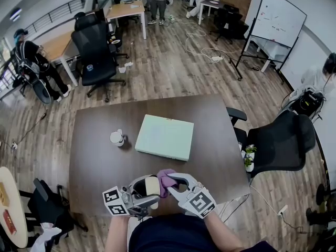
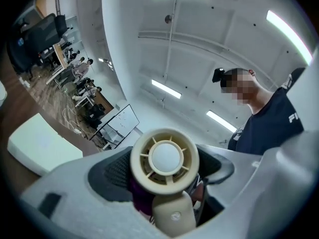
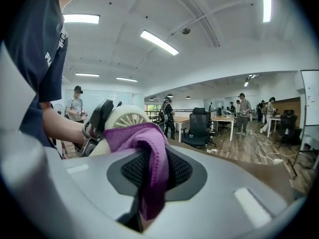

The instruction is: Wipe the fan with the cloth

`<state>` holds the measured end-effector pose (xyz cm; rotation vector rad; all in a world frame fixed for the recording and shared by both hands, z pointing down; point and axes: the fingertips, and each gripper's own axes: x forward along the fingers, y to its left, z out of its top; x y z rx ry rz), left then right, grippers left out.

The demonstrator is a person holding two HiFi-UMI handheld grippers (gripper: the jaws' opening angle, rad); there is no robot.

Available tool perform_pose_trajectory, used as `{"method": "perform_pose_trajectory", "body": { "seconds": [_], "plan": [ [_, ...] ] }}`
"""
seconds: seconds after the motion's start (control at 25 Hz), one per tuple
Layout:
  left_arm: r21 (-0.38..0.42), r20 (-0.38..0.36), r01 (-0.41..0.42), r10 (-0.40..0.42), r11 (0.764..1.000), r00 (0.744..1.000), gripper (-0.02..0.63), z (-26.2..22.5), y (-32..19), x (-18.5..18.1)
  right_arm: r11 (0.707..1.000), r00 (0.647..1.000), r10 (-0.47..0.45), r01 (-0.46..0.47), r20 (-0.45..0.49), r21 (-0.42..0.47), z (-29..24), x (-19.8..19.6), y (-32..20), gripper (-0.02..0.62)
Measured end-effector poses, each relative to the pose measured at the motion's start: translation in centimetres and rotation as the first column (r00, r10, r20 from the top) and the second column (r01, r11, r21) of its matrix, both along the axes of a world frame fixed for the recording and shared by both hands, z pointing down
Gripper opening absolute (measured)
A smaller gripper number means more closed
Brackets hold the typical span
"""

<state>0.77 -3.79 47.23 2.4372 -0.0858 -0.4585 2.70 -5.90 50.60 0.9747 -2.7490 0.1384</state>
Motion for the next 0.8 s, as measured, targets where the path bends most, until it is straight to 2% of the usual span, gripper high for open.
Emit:
{"method": "perform_pose_trajectory", "body": {
  "seconds": [0.08, 0.4, 0.6, 0.72, 0.8],
  "plan": [
    [0.031, 0.040, 0.001, -0.002, 1.000, 0.999, 0.380, 0.5, 0.3, 0.2, 1.000, 1.000, 0.014, -0.014, 0.000, -0.009, 0.1, 0.2, -0.2, 0.080],
    [0.070, 0.109, -0.008, 0.000, 0.998, 0.994, 0.380, 1.6, 0.7, 0.3, 0.998, 0.999, 0.053, -0.053, 0.000, 0.016, 0.0, 0.4, -0.6, 0.080],
    [0.080, 0.211, -0.016, -0.001, 0.997, 0.978, 0.380, 3.3, 1.0, 0.6, 0.995, 0.994, 0.099, -0.100, 0.049, 0.019, -0.9, 1.1, -1.3, 0.080],
    [0.076, 0.223, -0.021, 0.003, 0.997, 0.975, 0.380, 3.8, 1.4, 0.9, 0.995, 0.995, 0.086, -0.088, 0.040, 0.042, -1.6, 0.9, -1.3, 0.080],
    [0.077, 0.236, -0.021, 0.002, 0.997, 0.972, 0.380, 4.0, 1.5, 1.0, 0.996, 0.994, 0.088, -0.090, 0.060, 0.028, -2.0, 1.0, -1.2, 0.080]
  ]
}}
